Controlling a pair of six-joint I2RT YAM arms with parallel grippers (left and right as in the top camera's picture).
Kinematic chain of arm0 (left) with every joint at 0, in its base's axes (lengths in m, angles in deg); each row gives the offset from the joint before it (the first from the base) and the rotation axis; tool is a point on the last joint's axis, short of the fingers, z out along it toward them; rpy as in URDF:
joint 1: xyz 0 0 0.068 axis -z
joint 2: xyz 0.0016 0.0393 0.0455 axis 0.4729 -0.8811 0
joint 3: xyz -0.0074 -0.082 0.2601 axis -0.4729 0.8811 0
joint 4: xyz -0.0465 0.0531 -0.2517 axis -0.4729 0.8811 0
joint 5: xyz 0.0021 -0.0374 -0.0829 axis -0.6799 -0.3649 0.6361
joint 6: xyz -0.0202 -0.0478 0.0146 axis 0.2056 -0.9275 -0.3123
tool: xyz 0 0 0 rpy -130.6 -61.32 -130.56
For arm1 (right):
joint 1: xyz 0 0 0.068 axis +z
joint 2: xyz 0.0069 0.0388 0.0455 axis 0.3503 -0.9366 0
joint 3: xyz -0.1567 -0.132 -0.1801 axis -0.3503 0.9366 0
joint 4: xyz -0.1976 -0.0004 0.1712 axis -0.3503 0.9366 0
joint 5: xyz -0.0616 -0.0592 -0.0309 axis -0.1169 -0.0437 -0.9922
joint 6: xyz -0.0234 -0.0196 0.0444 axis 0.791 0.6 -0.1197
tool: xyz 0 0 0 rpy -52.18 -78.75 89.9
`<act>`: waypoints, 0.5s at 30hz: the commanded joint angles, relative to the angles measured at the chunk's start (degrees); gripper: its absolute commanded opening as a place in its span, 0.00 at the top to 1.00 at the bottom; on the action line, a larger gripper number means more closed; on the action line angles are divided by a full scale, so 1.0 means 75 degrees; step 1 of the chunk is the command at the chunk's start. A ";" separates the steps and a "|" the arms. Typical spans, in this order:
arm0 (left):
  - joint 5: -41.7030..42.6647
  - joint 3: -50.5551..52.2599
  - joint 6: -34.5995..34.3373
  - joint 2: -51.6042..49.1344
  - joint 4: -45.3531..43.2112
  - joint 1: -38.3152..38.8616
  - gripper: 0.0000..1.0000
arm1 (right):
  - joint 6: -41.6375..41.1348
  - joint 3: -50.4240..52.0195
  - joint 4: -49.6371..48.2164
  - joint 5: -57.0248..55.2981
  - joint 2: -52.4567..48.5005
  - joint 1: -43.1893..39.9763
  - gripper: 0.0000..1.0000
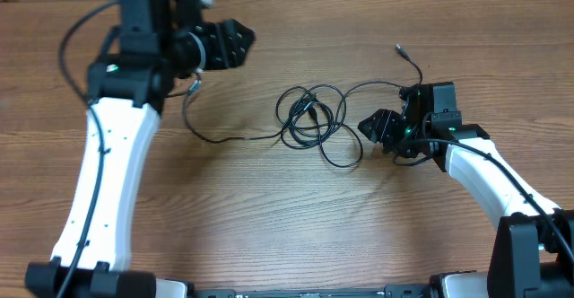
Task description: Untangle cables
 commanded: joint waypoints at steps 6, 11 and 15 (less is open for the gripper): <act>0.0382 -0.0108 0.0507 -0.1445 0.0629 0.1638 0.45 | 0.0023 -0.0207 0.0041 0.0061 -0.0023 0.0023 0.33; 0.0376 -0.0108 0.0507 -0.2366 0.0609 0.2253 0.45 | 0.0026 -0.0207 0.0137 0.0061 -0.0023 0.0023 0.32; 0.0376 -0.0108 0.0469 -0.3182 0.0495 0.2646 0.56 | 0.0023 -0.0207 0.0274 -0.0026 -0.0023 0.0023 0.32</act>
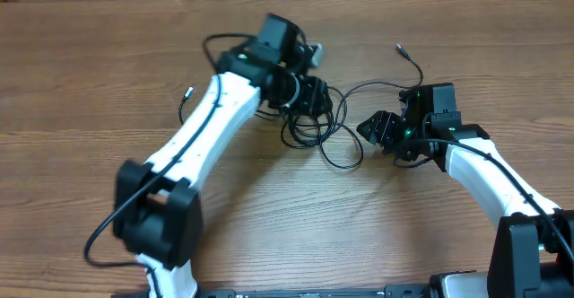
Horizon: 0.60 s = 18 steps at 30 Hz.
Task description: Untangle cables
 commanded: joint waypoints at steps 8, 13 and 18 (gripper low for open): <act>-0.0315 -0.0102 -0.0379 -0.1781 -0.0172 0.0495 0.60 | 0.0020 -0.0207 0.0184 -0.0114 -0.0023 0.0023 0.31; -0.0714 -0.0102 -0.0376 -0.2226 -0.0201 0.0498 0.59 | 0.0020 -0.0207 0.0181 -0.0114 -0.0023 0.0023 0.29; -0.0868 -0.0102 -0.0373 -0.2454 -0.0294 0.0504 0.63 | 0.0020 -0.0207 0.0181 -0.0111 -0.0023 0.0023 0.28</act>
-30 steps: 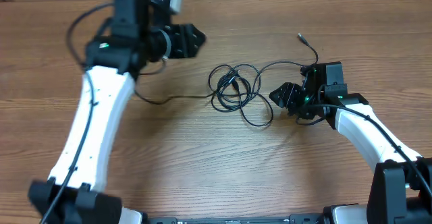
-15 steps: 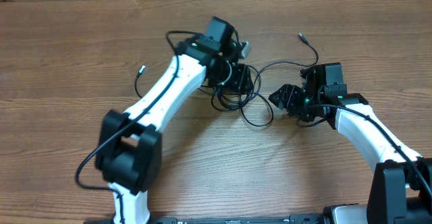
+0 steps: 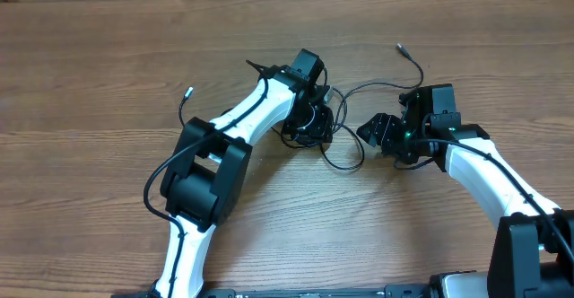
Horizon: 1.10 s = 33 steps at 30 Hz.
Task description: Untangle cables
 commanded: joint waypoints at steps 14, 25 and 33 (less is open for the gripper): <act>0.1988 -0.1684 0.0216 0.0784 0.0621 -0.0682 0.96 | 0.0020 -0.0207 -0.0026 -0.0341 -0.0023 0.0023 0.27; 0.1084 -0.2052 0.0414 0.2687 -0.0157 -0.0895 0.60 | 0.0020 -0.0207 0.0061 -0.0618 -0.0023 0.0023 0.27; -0.0338 -0.1999 0.0254 0.2535 0.0417 -0.0714 0.09 | 0.0020 -0.0207 0.0230 -0.0618 -0.0023 0.0023 0.27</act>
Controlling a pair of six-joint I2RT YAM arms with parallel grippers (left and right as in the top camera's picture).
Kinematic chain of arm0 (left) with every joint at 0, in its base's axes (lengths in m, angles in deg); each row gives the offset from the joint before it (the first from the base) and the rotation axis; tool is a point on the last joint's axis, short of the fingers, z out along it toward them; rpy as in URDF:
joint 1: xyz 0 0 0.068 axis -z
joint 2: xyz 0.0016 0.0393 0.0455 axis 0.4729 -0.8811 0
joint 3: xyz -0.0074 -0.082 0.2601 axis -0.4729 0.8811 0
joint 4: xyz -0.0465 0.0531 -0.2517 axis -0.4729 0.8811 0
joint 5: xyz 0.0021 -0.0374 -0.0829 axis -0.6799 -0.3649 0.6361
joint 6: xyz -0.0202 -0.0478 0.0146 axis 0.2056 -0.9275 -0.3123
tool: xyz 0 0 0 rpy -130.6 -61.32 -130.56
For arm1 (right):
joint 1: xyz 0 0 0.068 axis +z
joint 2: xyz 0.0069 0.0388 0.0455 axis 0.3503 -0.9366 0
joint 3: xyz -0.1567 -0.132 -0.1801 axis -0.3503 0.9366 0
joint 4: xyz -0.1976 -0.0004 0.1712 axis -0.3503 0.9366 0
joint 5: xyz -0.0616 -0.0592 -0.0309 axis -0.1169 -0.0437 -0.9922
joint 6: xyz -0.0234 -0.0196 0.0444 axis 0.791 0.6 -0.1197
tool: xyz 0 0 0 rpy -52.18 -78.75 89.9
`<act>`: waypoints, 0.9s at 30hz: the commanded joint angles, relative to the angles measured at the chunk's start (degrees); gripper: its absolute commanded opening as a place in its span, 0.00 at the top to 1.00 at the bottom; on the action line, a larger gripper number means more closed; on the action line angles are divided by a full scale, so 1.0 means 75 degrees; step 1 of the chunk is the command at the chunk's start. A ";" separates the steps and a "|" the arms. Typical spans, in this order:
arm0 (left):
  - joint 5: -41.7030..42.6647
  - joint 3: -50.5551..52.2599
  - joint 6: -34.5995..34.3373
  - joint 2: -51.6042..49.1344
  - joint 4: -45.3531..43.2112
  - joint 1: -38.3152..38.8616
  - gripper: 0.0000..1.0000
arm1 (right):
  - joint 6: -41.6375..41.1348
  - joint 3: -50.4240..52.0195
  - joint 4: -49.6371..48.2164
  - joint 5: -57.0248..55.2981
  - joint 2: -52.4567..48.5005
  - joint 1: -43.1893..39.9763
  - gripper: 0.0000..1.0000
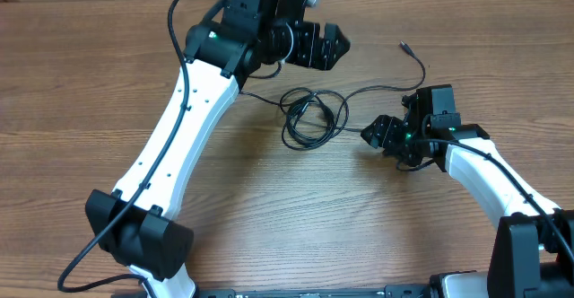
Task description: Untangle cables
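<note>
A thin black cable lies in a small coil at the table's middle. One strand runs right and up to a plug end. Another strand runs left and goes under my left arm. My left gripper hangs open above and behind the coil, with nothing between its fingers. My right gripper rests low on the table just right of the coil. Its fingers look closed together to a point, and no cable shows between them.
The brown wooden table carries only the cable. The raised left arm crosses the left half of the table and hides the cable's left end. The right arm lies along the right side.
My left gripper was down on the coil and is now up and behind it, open. The loose loop that lay below the right gripper is gone, and the coil is smaller. The right gripper barely shifted.
First my left gripper was high at the back left, away from the coil, with a cable end lying near it. It then stood at the coil's upper edge, then down in the coil. Now it is raised clear and the coil is tighter. The right gripper stayed beside the coil.
</note>
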 commanded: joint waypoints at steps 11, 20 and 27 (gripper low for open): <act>-0.1402 0.0662 -0.0184 -0.1172 0.2681 0.0175 0.47 | 0.0017 -0.0207 0.0038 -0.0070 -0.0023 0.0023 0.26; -0.1591 0.0662 -0.0262 -0.2559 0.2728 0.0408 0.57 | 0.0017 -0.0207 0.0076 -0.0070 -0.0023 0.0023 0.26; -0.2092 0.0662 -0.0291 -0.3314 0.2238 0.0399 0.63 | 0.0017 -0.0207 0.0093 -0.0070 -0.0023 0.0023 0.25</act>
